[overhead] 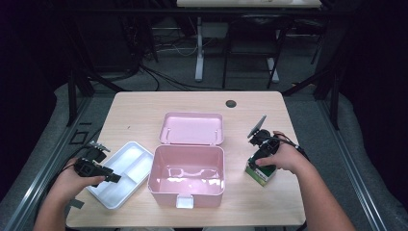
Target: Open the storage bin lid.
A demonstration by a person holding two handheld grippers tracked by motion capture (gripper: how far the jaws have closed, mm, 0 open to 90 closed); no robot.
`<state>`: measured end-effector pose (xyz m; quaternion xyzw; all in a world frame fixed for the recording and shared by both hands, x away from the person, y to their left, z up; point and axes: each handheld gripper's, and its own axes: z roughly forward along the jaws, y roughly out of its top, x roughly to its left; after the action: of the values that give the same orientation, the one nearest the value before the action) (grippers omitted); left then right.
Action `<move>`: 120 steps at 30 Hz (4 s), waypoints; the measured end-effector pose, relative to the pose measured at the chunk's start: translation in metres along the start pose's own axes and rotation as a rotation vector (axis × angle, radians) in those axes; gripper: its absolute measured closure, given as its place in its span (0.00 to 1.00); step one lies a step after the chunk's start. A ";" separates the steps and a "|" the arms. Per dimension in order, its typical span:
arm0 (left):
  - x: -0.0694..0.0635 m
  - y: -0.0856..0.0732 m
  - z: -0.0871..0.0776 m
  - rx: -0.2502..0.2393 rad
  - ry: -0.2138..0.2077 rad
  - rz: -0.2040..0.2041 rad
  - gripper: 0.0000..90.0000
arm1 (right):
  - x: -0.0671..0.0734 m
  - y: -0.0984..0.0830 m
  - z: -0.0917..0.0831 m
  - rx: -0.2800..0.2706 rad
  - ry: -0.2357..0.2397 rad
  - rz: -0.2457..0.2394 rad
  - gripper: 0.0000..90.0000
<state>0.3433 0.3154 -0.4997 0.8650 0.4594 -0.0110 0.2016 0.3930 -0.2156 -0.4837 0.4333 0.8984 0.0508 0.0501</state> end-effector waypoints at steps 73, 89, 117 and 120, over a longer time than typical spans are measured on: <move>0.001 -0.001 -0.001 -0.009 -0.007 0.006 0.54 | 0.011 0.010 -0.045 0.030 0.022 -0.132 0.18; 0.001 -0.001 -0.001 -0.010 -0.005 0.003 0.54 | 0.038 0.016 -0.072 0.024 0.014 -0.515 0.19; 0.000 0.000 -0.002 -0.007 -0.006 0.020 0.54 | 0.082 0.026 -0.133 0.011 0.032 -0.729 0.19; 0.001 0.000 -0.002 -0.008 -0.007 0.019 0.54 | 0.089 0.031 -0.135 0.010 0.045 -0.741 0.19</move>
<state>0.3429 0.3168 -0.4980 0.8684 0.4505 -0.0104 0.2070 0.3438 -0.1333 -0.3499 0.0778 0.9954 0.0344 0.0433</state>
